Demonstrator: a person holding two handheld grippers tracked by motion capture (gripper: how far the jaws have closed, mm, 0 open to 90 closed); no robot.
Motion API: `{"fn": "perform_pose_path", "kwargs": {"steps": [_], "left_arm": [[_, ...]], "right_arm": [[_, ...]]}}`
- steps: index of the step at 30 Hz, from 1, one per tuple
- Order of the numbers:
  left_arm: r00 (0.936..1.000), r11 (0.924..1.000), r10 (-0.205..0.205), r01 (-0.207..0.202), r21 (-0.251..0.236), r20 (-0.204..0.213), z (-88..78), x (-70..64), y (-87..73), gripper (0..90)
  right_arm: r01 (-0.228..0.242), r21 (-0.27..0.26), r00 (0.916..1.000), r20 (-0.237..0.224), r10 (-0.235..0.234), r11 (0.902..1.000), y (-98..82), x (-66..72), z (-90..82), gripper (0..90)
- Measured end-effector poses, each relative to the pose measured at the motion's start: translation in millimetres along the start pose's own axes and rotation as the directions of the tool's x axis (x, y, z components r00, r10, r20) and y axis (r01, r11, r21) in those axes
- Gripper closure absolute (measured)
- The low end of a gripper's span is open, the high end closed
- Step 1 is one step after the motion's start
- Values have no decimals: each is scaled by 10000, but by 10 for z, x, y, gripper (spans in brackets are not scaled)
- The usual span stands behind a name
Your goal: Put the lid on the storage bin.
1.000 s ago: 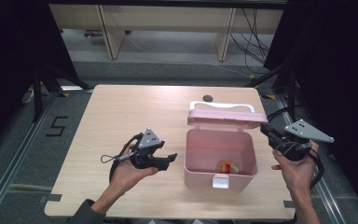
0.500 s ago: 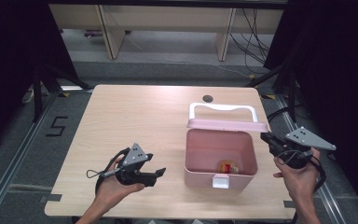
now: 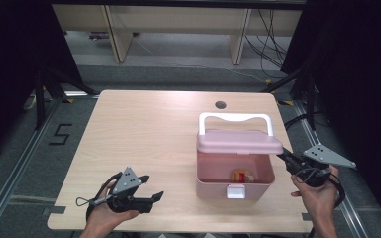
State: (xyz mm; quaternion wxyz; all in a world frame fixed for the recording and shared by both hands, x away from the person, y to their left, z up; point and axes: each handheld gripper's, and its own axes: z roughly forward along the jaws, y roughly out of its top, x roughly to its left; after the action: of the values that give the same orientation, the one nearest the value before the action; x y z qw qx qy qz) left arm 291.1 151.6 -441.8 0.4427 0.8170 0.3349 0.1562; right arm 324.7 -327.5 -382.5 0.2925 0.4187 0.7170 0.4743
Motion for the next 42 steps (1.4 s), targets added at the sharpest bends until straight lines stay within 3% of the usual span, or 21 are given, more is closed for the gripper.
{"fn": "perform_pose_path", "kwargs": {"steps": [4, 8, 9, 10, 11, 15, 20, 26, 27, 28, 30, 37, 39, 40, 41, 42], "left_arm": [[9999, 9999, -146, 146, 71, -5, -8, 9, -53, 299], [9998, 9998, -215, 215, -33, -5, -14, 2, -90, 299], [10000, 9998, -73, 73, 208, 14, -29, 12, -92, 299], [9996, 9996, -282, 282, 33, 9, -17, -3, -102, 299], [10000, 9997, -96, 95, 203, 28, -31, 10, -116, 299], [9994, 9994, -354, 354, 44, 33, -4, -7, -156, 299], [9999, 9994, -160, 158, 316, 59, -12, 24, -176, 299], [9993, 9992, -376, 376, 127, 29, 6, 10, -188, 299], [9990, 9990, -433, 431, 110, 116, 12, 10, -194, 299], [9996, 9994, -224, 220, 271, 145, 1, 22, -196, 299], [9990, 9990, -401, 397, 210, 200, 2, -4, -194, 299], [9995, 9991, -217, 208, 364, 242, -24, -5, -191, 299], [9985, 9986, -499, 495, 162, 214, -10, -15, -205, 299], [9994, 9989, -266, 258, 393, 218, -27, 11, -212, 299], [9988, 9987, -465, 461, 218, 177, -17, 3, -228, 299], [9996, 9990, -266, 262, 358, 108, -27, 26, -233, 298]], "right_arm": [[-134, 227, 9999, 21, 134, 9997, -53, 5, -8, 882], [93, 314, 10000, -8, -92, 9995, -104, -6, 2, 883], [30, 298, 10000, 36, -31, 9996, -118, -1, 9, 882], [74, 398, 10000, -58, -72, 9992, -128, -6, 7, 882], [-21, 635, 10000, -93, 27, 9980, -149, -5, 13, 882], [35, 715, 10000, -75, -29, 9974, -202, -20, 41, 882], [-4, 854, 10000, -82, 11, 9963, -237, -28, 59, 875], [42, 1115, 10000, -21, -40, 9938, -279, -48, 60, 872], [-104, 1140, 9999, -84, 114, 9934, -304, -60, 66, 854], [-191, 1194, 9997, -138, 209, 9927, -305, -64, 64, 852], [-106, 1257, 9999, -95, 119, 9920, -293, -72, 60, 847], [-294, 1318, 9995, 142, 278, 9908, -289, -136, 85, 804], [-308, 1341, 9993, 245, 278, 9905, -308, -163, 88, 783], [-442, 1347, 9989, 225, 415, 9899, -333, -174, 83, 763], [-454, 1337, 9988, 249, 424, 9900, -341, -178, 81, 754], [-499, 1369, 9984, 333, 457, 9893, -352, -185, 81, 731]]}}
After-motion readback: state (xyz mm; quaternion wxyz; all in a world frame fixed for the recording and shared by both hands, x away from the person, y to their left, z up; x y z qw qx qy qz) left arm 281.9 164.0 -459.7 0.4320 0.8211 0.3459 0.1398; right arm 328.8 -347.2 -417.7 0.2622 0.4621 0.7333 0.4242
